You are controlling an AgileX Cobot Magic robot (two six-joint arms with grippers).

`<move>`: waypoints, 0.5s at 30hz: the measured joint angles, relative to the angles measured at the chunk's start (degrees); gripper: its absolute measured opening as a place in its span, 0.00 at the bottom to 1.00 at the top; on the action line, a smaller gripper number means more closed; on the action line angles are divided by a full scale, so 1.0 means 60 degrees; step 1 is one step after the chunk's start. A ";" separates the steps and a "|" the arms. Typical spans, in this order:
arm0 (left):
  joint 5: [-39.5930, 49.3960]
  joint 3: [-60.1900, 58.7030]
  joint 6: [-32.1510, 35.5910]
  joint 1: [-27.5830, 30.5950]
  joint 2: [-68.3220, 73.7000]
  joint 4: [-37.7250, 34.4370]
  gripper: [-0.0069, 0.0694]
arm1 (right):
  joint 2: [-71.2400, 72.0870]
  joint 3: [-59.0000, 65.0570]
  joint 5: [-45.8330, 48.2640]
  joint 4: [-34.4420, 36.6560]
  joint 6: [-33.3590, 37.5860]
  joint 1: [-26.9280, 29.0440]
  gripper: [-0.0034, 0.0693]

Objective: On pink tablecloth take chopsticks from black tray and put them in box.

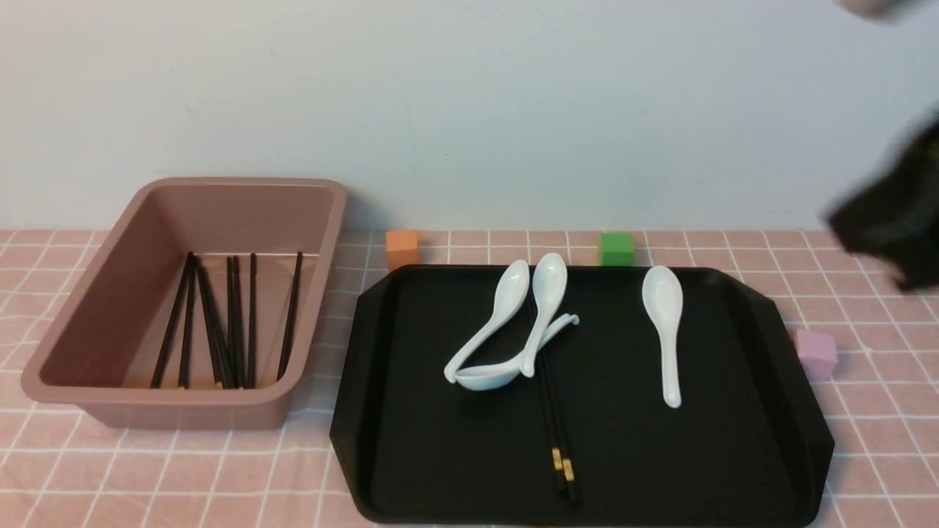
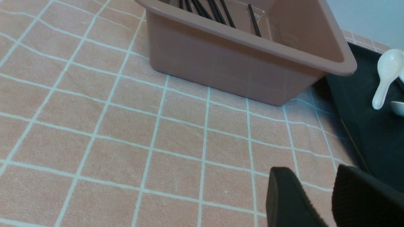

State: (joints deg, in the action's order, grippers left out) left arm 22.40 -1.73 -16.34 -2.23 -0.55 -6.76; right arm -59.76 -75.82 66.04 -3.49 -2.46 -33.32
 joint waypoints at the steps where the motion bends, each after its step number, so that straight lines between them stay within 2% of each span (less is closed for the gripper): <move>1: 0.0000 0.0000 0.0000 0.0000 0.0000 0.0000 0.40 | 0.0458 0.0838 -0.0475 0.0130 0.0096 0.0361 0.03; 3: 0.0000 0.0000 0.0000 0.0000 0.0000 0.0000 0.40 | 0.1810 0.2696 -0.1984 0.0395 0.0488 0.1379 0.03; 4: 0.0000 0.0000 0.0000 0.0000 0.0000 0.0000 0.40 | 0.1935 0.3081 -0.2131 0.0423 0.0567 0.1470 0.03; 5: 0.0000 0.0000 0.0000 0.0000 0.0000 0.0000 0.40 | 0.2965 0.4626 -0.3284 0.0475 0.0816 0.2175 0.03; 6: 0.0000 0.0000 0.0000 0.0000 0.0000 0.0000 0.40 | 0.3223 0.4819 -0.3416 0.0475 0.0875 0.2261 0.03; 8: 0.0000 0.0000 0.0000 0.0000 0.0000 0.0000 0.40 | 0.4938 0.7319 -0.5191 0.0495 0.1073 0.3387 0.03; 12: 0.0000 0.0000 0.0000 0.0000 0.0000 0.0000 0.40 | 0.7196 0.9725 -0.6423 0.0582 0.1086 0.4445 0.03; 15: 0.0000 0.0000 0.0000 0.0000 0.0000 0.0000 0.40 | 0.8741 1.1187 -0.6690 0.0715 0.1086 0.4794 0.03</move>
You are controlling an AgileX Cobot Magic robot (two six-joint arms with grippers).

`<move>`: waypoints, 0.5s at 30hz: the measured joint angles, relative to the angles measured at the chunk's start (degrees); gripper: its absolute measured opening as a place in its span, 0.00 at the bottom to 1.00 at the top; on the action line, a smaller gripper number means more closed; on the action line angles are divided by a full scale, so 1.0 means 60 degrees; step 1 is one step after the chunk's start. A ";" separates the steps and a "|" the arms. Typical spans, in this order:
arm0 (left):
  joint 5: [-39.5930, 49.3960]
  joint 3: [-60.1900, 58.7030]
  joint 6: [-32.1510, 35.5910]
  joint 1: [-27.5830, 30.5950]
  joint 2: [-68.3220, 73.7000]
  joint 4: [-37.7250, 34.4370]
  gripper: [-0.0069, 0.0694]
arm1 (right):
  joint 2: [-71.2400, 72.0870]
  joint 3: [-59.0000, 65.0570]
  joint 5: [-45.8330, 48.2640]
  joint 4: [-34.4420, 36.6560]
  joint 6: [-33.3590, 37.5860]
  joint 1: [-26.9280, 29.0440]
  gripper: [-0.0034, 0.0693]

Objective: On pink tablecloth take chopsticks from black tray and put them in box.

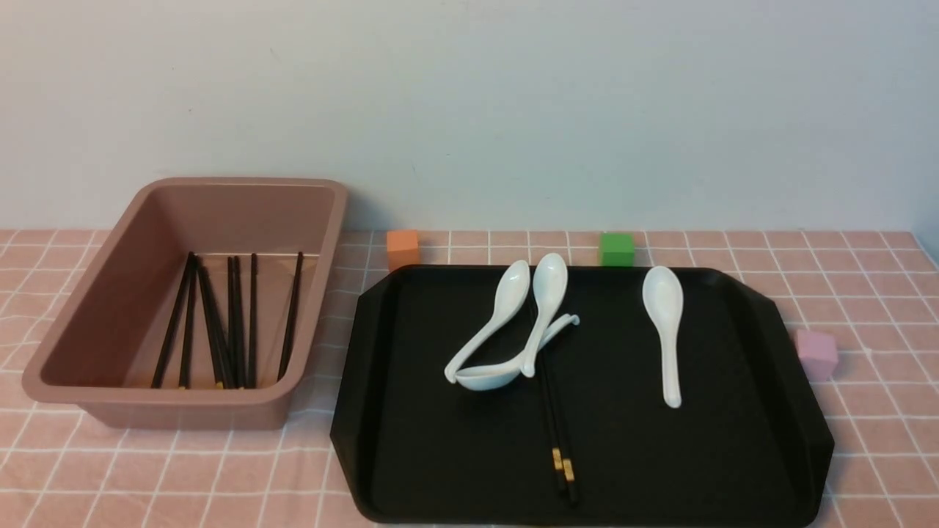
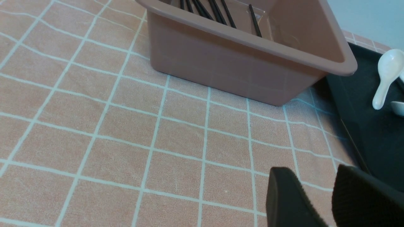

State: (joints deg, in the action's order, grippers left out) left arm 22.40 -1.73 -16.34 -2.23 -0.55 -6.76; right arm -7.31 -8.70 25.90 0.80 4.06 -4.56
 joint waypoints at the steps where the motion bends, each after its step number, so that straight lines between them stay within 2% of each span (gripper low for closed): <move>1: 0.0000 0.0000 0.0000 0.0000 0.0000 0.0000 0.40 | 0.0342 0.0301 -0.0028 0.0041 0.0000 0.0030 0.03; 6: 0.0000 0.0000 0.0000 0.0000 0.0000 0.0000 0.40 | 0.1293 0.1506 -0.0311 0.0673 0.0000 0.0069 0.03; 15: 0.0000 0.0000 0.0000 0.0000 0.0000 0.0000 0.40 | 0.1315 0.1558 -0.0458 0.1191 0.0000 0.0069 0.03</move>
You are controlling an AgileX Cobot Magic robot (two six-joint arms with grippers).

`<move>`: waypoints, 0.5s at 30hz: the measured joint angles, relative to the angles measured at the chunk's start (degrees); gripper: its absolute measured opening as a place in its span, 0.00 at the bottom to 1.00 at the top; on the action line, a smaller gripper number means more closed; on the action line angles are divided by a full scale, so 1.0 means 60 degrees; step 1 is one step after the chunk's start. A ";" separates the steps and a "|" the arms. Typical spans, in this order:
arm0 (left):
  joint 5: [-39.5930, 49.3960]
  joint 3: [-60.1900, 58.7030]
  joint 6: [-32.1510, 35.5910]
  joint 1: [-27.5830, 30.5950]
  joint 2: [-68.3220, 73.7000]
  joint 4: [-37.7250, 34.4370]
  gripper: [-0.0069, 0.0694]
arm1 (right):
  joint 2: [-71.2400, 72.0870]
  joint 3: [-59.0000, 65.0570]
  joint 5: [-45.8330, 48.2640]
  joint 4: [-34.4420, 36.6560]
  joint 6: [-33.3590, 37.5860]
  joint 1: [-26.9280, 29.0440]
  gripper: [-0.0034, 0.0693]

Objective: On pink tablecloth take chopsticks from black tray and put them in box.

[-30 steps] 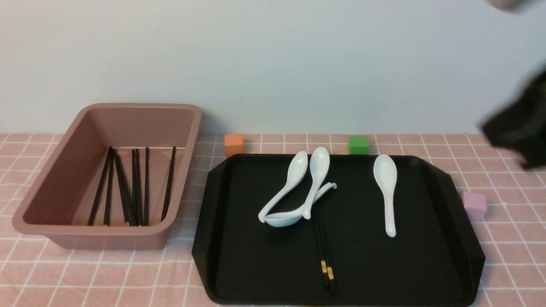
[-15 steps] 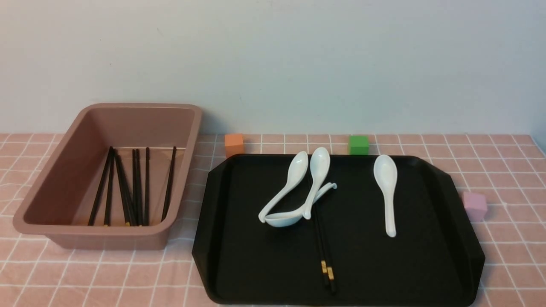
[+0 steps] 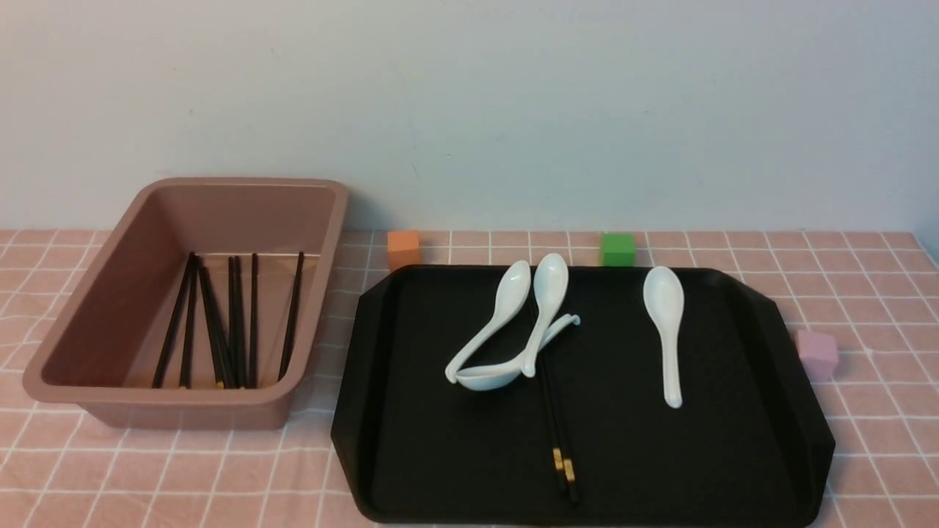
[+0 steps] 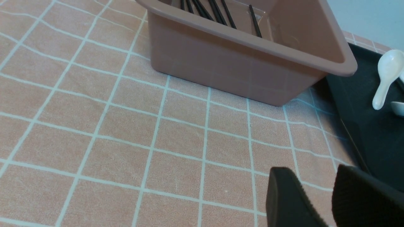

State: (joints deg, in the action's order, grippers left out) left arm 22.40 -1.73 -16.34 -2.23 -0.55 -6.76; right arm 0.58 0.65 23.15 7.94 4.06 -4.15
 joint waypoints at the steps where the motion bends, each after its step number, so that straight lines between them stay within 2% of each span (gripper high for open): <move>1: 0.0000 0.0000 0.0000 0.0000 0.0000 0.0000 0.40 | 0.0000 0.0000 0.0000 0.0000 0.0000 0.0000 0.03; 15: 0.0000 0.0000 0.0000 0.0000 0.0000 0.0000 0.40 | 0.0000 0.0010 -0.0022 0.0062 0.0000 0.0000 0.04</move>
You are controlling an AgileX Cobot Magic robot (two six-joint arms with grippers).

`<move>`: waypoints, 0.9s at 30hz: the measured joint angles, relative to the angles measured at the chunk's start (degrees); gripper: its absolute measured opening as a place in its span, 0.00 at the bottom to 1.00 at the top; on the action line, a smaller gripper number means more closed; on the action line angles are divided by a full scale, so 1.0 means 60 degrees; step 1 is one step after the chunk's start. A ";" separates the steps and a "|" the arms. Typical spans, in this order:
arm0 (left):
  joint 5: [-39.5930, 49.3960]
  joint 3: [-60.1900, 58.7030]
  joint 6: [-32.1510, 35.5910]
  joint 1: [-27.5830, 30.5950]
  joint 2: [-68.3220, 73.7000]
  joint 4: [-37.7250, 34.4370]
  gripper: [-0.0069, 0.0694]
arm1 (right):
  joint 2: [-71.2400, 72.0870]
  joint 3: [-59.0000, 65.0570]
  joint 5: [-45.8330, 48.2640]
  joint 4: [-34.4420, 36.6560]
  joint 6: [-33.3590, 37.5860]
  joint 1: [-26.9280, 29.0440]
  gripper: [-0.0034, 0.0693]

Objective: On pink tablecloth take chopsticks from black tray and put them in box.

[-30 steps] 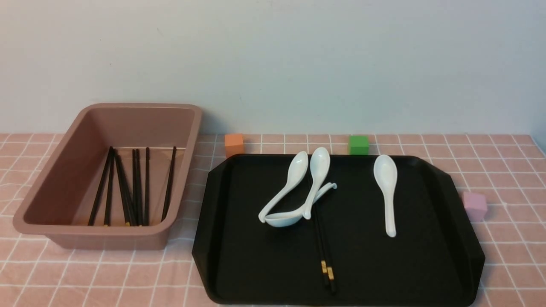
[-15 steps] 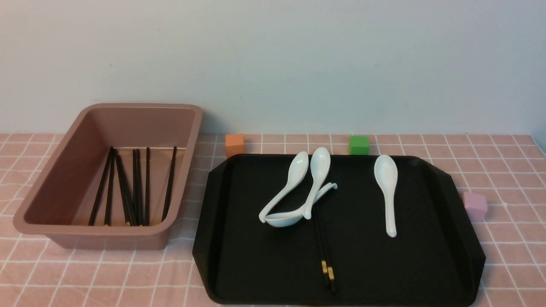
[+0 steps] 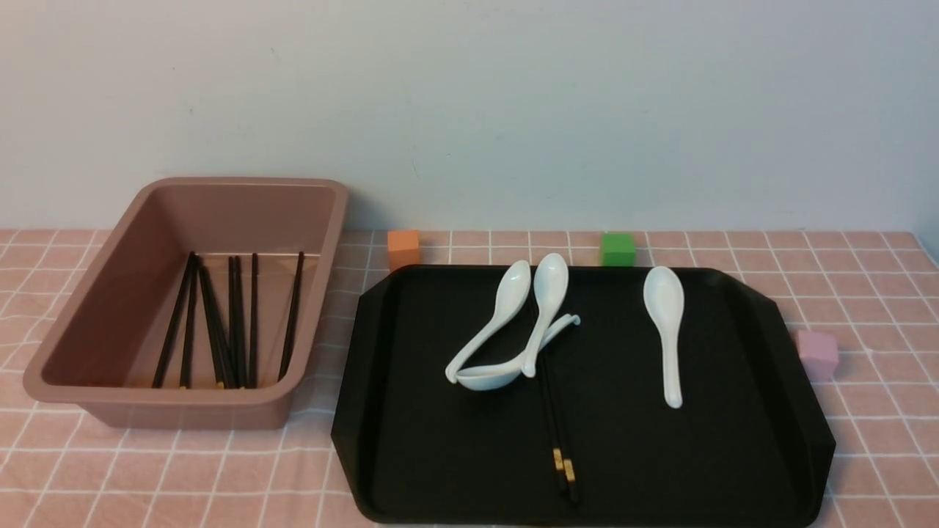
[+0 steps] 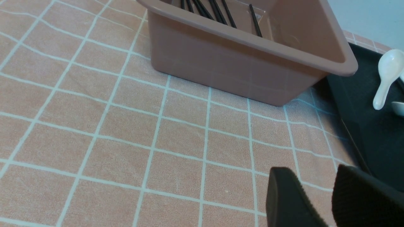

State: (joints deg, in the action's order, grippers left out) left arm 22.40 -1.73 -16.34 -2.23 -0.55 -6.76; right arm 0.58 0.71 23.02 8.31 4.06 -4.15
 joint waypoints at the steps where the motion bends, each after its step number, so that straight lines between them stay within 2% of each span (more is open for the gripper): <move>1: 0.0000 0.0000 0.0000 0.0000 0.0000 0.0000 0.40 | 0.0000 0.0000 0.0000 0.0000 0.0000 0.0000 0.04; 27: 0.0000 0.0000 -0.0008 0.0000 0.0000 0.0000 0.40 | 0.0000 0.0000 -0.0007 0.0019 0.0000 0.0000 0.06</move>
State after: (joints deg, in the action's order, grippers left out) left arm 22.40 -1.73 -16.38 -2.23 -0.55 -6.76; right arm 0.58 0.71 22.98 8.43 4.06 -4.15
